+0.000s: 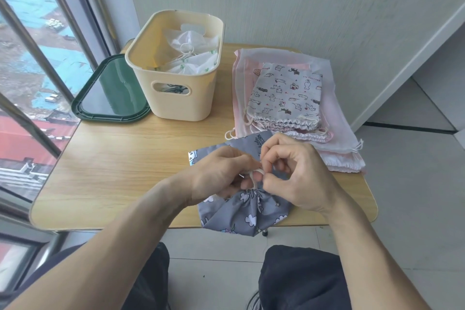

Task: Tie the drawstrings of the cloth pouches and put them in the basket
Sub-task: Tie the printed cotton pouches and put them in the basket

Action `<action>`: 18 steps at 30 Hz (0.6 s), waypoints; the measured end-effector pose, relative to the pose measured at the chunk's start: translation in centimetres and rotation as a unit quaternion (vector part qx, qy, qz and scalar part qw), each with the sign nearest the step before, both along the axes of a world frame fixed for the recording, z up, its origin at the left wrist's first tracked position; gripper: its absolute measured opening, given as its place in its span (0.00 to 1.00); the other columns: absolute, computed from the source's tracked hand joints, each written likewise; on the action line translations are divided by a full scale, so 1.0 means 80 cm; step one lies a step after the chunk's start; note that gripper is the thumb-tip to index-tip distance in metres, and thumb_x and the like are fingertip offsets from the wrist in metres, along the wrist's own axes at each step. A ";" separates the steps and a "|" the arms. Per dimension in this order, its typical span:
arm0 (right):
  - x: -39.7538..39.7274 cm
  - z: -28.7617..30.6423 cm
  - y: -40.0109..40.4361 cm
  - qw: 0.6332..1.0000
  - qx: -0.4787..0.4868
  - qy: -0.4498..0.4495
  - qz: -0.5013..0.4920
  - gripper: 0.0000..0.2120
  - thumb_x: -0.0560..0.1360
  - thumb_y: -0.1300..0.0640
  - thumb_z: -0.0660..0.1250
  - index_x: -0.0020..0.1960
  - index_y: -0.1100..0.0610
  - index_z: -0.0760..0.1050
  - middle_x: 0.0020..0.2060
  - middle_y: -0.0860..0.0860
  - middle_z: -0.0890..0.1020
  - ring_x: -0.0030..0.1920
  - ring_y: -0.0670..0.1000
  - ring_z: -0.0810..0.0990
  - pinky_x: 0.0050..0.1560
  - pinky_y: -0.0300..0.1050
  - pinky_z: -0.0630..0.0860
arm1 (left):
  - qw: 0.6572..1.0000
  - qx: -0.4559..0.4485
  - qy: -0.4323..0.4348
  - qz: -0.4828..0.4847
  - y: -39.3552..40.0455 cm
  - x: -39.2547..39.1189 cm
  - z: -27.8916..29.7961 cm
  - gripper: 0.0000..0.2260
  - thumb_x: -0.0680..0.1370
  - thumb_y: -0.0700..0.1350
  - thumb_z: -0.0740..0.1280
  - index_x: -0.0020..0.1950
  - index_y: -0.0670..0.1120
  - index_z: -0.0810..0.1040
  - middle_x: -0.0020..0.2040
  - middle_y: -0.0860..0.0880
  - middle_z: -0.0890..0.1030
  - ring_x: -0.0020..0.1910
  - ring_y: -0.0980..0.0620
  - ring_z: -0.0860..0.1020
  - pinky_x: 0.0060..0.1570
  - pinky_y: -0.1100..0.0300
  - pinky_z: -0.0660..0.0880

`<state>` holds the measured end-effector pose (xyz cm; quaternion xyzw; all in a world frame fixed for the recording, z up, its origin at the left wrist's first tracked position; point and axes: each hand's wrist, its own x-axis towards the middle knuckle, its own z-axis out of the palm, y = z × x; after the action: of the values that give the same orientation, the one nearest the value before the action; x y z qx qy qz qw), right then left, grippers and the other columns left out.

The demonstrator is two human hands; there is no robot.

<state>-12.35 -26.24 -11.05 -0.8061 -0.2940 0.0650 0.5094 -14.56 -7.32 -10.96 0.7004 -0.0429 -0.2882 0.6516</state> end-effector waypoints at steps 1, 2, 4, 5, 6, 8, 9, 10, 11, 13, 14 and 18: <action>0.000 0.001 0.000 1.000 0.006 0.012 0.007 0.06 0.64 0.55 0.72 0.32 0.53 0.76 0.40 0.45 0.77 0.34 0.50 0.69 0.36 0.42 0.67 | 1.000 0.011 0.005 0.008 -0.001 0.000 0.000 0.05 0.78 0.45 0.64 0.44 0.45 0.75 0.29 0.48 0.72 0.26 0.51 0.61 0.22 0.64 0.57; -0.001 0.001 0.000 1.000 0.007 0.021 0.012 0.05 0.64 0.54 0.70 0.32 0.52 0.75 0.40 0.45 0.77 0.33 0.52 0.68 0.36 0.43 0.67 | 1.000 0.027 0.008 0.009 -0.001 -0.001 0.000 0.02 0.80 0.43 0.64 0.48 0.45 0.72 0.29 0.48 0.74 0.25 0.52 0.63 0.22 0.65 0.58; -0.002 0.000 0.001 0.999 -0.001 0.033 0.013 0.05 0.64 0.53 0.69 0.32 0.51 0.75 0.38 0.46 0.77 0.33 0.53 0.69 0.35 0.46 0.68 | 0.999 0.045 0.000 -0.010 0.000 -0.003 -0.001 0.02 0.82 0.39 0.62 0.52 0.44 0.69 0.29 0.49 0.74 0.24 0.54 0.64 0.23 0.65 0.59; -0.002 -0.001 0.002 0.999 -0.005 0.041 0.007 0.05 0.65 0.53 0.70 0.33 0.51 0.75 0.36 0.48 0.78 0.32 0.52 0.70 0.34 0.47 0.68 | 0.999 0.043 -0.007 -0.020 0.002 -0.003 -0.001 0.02 0.82 0.40 0.62 0.53 0.44 0.69 0.30 0.49 0.74 0.24 0.55 0.64 0.23 0.66 0.60; -0.001 -0.003 0.002 0.999 -0.008 0.053 -0.003 0.06 0.67 0.53 0.70 0.34 0.53 0.75 0.33 0.49 0.78 0.32 0.50 0.72 0.34 0.46 0.69 | 0.999 0.040 -0.012 -0.026 0.004 -0.004 0.000 0.02 0.83 0.41 0.61 0.53 0.44 0.70 0.31 0.49 0.74 0.24 0.56 0.64 0.23 0.67 0.60; 0.002 -0.005 0.001 0.997 -0.010 0.074 -0.023 0.06 0.71 0.56 0.70 0.37 0.54 0.75 0.29 0.47 0.78 0.30 0.46 0.74 0.34 0.41 0.69 | 0.999 0.033 -0.020 -0.036 0.006 -0.003 0.002 0.06 0.84 0.44 0.61 0.50 0.43 0.72 0.33 0.49 0.73 0.24 0.56 0.64 0.23 0.67 0.61; 0.002 -0.007 0.001 0.996 -0.010 0.080 -0.027 0.07 0.73 0.57 0.70 0.38 0.54 0.74 0.28 0.46 0.78 0.29 0.45 0.74 0.33 0.38 0.69 | 0.998 0.029 -0.022 -0.042 0.007 -0.003 0.003 0.08 0.84 0.44 0.60 0.48 0.43 0.72 0.34 0.49 0.73 0.25 0.56 0.64 0.24 0.67 0.60; 0.003 -0.008 0.002 0.996 -0.011 0.083 -0.027 0.08 0.76 0.59 0.69 0.39 0.55 0.73 0.27 0.45 0.77 0.28 0.44 0.72 0.33 0.37 0.68 | 0.999 0.022 -0.019 -0.046 0.008 -0.003 0.004 0.09 0.85 0.43 0.59 0.46 0.43 0.72 0.34 0.49 0.73 0.25 0.55 0.63 0.24 0.67 0.60; 0.002 -0.009 0.003 0.996 -0.014 0.084 -0.025 0.08 0.77 0.60 0.68 0.40 0.55 0.73 0.27 0.45 0.76 0.28 0.43 0.71 0.32 0.37 0.67 | 0.999 0.013 -0.014 -0.048 0.009 -0.001 0.004 0.10 0.85 0.41 0.59 0.44 0.43 0.73 0.34 0.49 0.73 0.25 0.55 0.63 0.24 0.66 0.60; 0.001 -0.011 0.005 0.996 -0.021 0.079 -0.024 0.08 0.79 0.59 0.68 0.42 0.54 0.72 0.27 0.45 0.76 0.27 0.44 0.70 0.32 0.37 0.67 | 0.999 -0.006 -0.002 -0.047 0.012 0.001 0.005 0.09 0.83 0.38 0.59 0.44 0.43 0.74 0.34 0.48 0.73 0.24 0.55 0.63 0.24 0.65 0.58; 0.001 -0.011 0.006 0.996 -0.021 0.080 -0.026 0.08 0.80 0.59 0.68 0.43 0.54 0.72 0.27 0.45 0.75 0.27 0.43 0.69 0.32 0.37 0.67 | 0.999 -0.012 0.001 -0.045 0.013 0.002 0.005 0.07 0.82 0.39 0.61 0.44 0.43 0.74 0.34 0.48 0.73 0.24 0.55 0.63 0.23 0.65 0.57; 0.000 -0.007 0.008 0.996 0.017 0.085 -0.029 0.07 0.80 0.55 0.68 0.45 0.56 0.73 0.32 0.50 0.78 0.31 0.48 0.74 0.35 0.41 0.70 | 1.000 -0.007 -0.021 -0.016 0.014 0.003 0.005 0.04 0.80 0.41 0.66 0.47 0.42 0.74 0.32 0.51 0.74 0.23 0.55 0.64 0.22 0.65 0.58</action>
<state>-12.31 -25.60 -11.60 -0.7972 -0.2273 0.1133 0.5478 -14.35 -6.18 -10.55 0.7009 -0.0694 -0.2838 0.6506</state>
